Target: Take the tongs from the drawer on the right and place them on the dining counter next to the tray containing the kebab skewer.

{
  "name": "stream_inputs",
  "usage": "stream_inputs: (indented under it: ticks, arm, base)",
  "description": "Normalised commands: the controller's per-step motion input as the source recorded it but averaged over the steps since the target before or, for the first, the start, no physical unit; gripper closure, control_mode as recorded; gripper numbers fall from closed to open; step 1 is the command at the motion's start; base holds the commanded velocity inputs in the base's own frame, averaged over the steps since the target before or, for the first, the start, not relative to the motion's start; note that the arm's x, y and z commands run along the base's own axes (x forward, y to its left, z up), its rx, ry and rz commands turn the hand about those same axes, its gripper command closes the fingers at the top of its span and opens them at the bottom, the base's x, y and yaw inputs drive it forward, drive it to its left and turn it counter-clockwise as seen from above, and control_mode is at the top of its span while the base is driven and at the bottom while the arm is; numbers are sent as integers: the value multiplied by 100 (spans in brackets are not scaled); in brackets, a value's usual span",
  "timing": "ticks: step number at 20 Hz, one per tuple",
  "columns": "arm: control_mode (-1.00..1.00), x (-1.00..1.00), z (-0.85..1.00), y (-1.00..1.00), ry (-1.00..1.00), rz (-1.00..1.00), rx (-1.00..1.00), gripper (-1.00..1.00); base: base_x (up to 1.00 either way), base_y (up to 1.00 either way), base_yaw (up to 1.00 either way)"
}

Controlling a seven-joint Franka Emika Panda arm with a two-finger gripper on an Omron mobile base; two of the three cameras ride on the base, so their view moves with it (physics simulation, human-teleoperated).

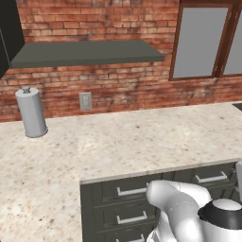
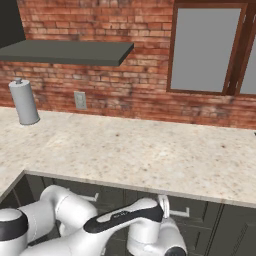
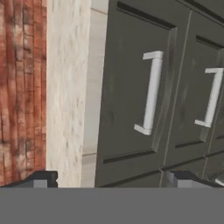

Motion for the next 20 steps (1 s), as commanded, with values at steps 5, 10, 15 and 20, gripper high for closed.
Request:
stream_inputs:
  ticks: [5, 10, 15, 20]
  arm:
    - [-100, 0, -15, 0, 0, -5, 8, -100]
    - [-100, 0, -28, 0, -4, -4, 10, -100]
    - [-100, 0, -13, -1, -2, -1, 7, -100]
    - [-100, 8, -9, -11, 0, 0, 4, -100]
  base:
    - [0, 0, 0]
    - [0, 0, 0]
    - [0, 0, 0]
    - [0, 0, 0]
